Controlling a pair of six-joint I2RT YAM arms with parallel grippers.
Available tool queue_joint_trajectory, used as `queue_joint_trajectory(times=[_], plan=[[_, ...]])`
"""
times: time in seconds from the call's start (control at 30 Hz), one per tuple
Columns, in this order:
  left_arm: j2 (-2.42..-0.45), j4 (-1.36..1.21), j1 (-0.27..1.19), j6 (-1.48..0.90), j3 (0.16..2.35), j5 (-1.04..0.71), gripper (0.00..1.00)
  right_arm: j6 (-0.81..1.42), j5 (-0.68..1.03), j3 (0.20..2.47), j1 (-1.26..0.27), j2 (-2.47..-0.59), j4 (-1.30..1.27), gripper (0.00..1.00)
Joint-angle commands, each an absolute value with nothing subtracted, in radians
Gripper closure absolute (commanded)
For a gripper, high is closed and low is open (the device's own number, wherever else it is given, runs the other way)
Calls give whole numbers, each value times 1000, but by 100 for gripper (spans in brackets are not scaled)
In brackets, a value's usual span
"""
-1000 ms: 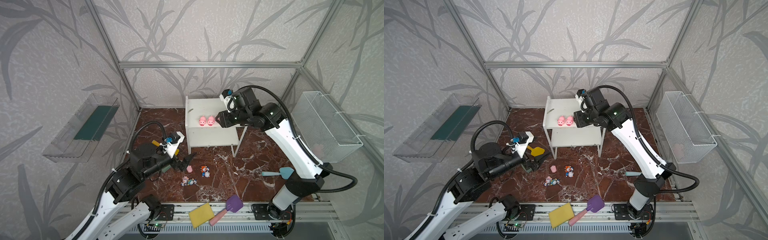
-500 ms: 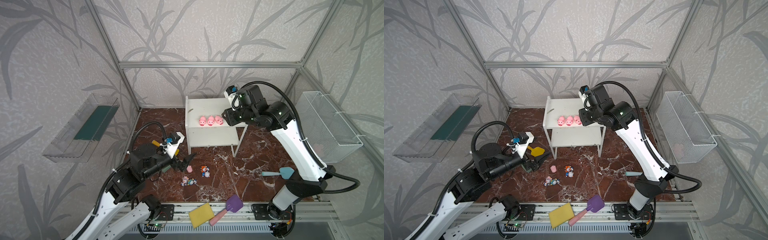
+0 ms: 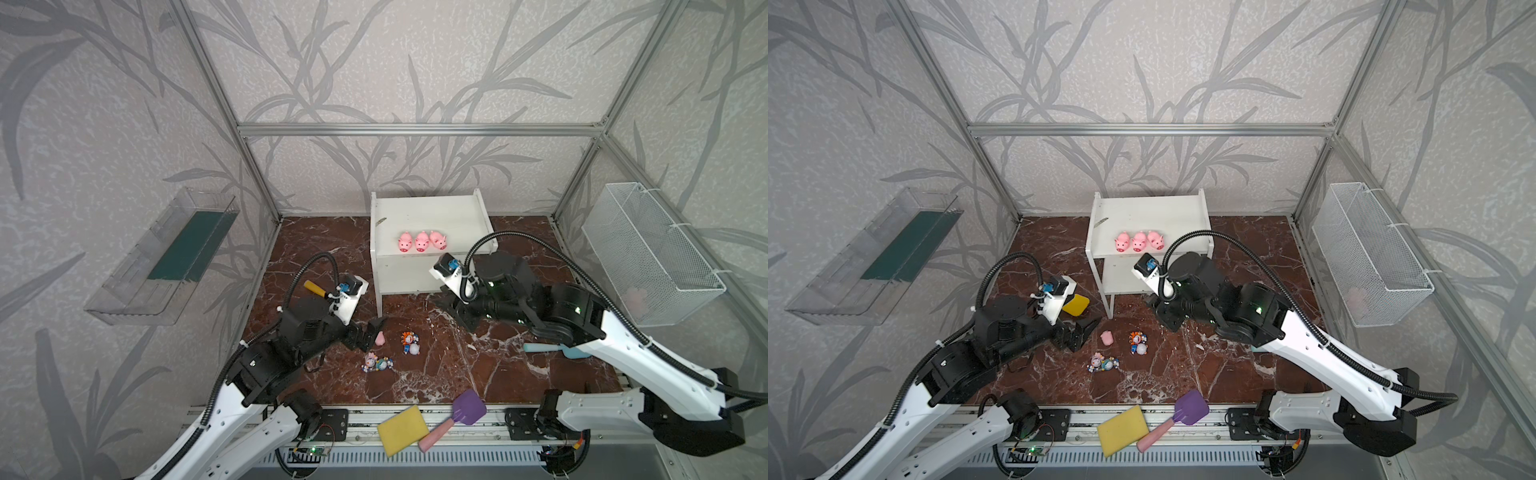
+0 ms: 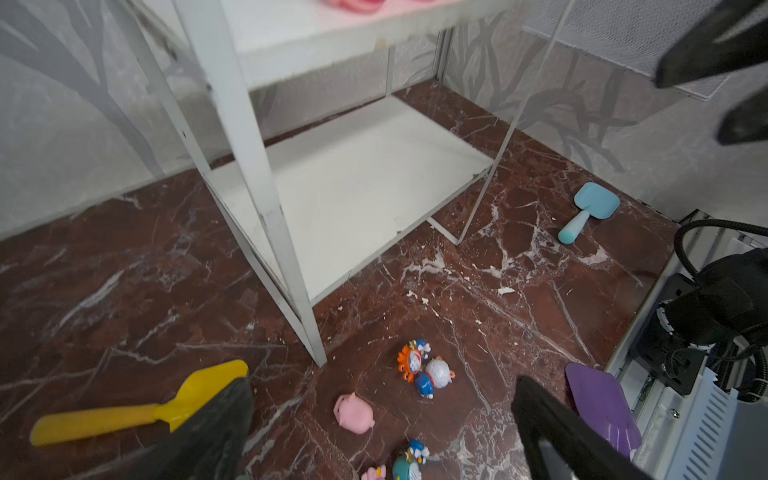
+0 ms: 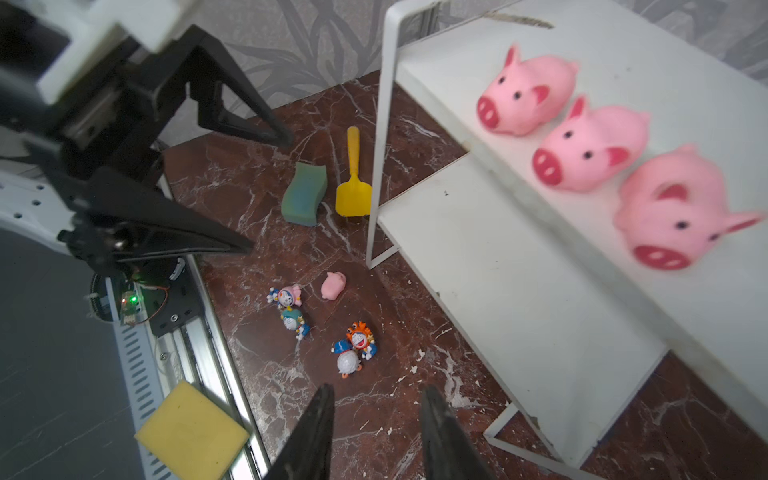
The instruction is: Place and organize the plastic toys onto the shelf
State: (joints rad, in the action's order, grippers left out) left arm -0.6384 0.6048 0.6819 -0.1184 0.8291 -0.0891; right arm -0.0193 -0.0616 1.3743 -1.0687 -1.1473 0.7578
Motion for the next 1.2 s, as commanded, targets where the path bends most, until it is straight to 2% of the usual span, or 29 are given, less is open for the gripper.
queue_joint_trajectory(times=[0.0, 0.2, 0.4, 0.6, 0.77, 1.17], plan=[[-644, 598, 691, -279, 765, -69, 1, -7, -84, 1220, -1127, -1079, 583, 64], [-675, 549, 736, -464, 663, 19, 1, 82, -147, 970, -1200, -992, 459, 64], [-750, 476, 763, -576, 568, 120, 4, 180, -160, 805, -1210, -913, 372, 64], [-877, 385, 768, -671, 512, 144, 7, 232, -169, 710, -1212, -849, 357, 58], [-967, 307, 775, -737, 475, 166, 13, 263, -173, 647, -1212, -795, 351, 54], [-1159, 211, 803, -842, 458, 243, 23, 266, -207, 582, -1212, -681, 388, 49]])
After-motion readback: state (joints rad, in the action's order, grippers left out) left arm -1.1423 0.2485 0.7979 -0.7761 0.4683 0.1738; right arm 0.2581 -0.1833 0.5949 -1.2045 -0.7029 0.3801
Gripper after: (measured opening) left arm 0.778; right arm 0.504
